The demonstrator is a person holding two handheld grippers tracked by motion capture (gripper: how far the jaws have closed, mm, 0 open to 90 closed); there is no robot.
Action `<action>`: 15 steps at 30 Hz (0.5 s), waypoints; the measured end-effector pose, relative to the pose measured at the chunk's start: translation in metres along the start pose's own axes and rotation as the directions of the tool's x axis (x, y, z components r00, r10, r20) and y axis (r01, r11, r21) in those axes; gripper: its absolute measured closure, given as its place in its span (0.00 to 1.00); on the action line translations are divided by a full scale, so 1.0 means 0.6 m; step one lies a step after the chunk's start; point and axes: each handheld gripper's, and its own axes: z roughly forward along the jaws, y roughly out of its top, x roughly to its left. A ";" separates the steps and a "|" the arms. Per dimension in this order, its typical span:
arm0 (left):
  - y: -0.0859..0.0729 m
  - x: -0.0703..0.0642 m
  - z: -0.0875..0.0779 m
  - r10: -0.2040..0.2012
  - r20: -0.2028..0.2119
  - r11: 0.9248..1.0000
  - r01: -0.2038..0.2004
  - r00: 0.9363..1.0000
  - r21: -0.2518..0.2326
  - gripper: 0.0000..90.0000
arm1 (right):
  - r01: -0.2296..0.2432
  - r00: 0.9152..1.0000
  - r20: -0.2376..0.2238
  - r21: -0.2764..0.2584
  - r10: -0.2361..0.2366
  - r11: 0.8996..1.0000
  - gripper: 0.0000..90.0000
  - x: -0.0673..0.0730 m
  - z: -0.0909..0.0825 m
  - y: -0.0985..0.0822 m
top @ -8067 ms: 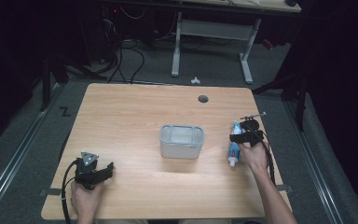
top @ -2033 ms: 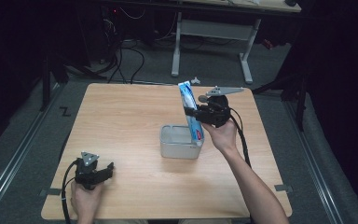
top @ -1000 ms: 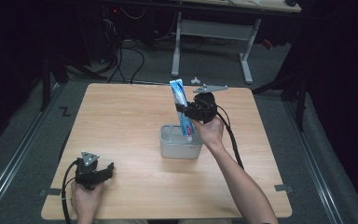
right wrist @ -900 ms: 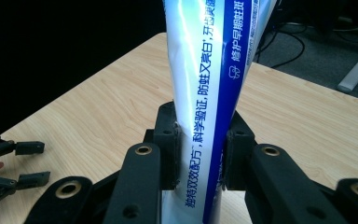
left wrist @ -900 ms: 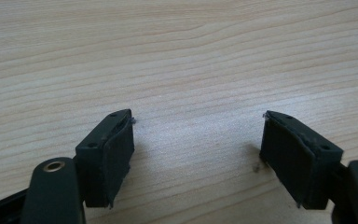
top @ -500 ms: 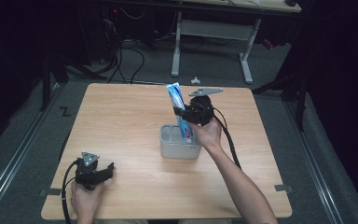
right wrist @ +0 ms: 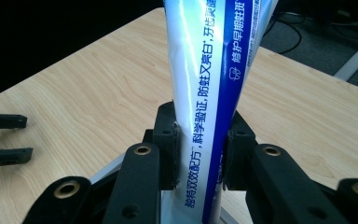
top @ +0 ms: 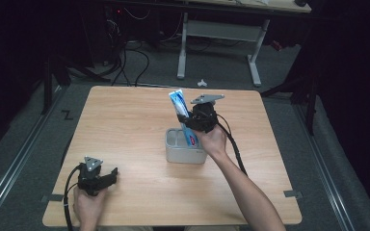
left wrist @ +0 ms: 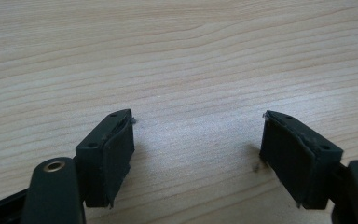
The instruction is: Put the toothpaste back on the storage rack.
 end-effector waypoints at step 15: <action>0.000 0.000 0.000 0.000 0.000 1.000 0.000 1.000 0.000 0.29 | 0.032 0.999 0.004 0.047 -0.032 0.998 0.80 0.005 0.007 -0.010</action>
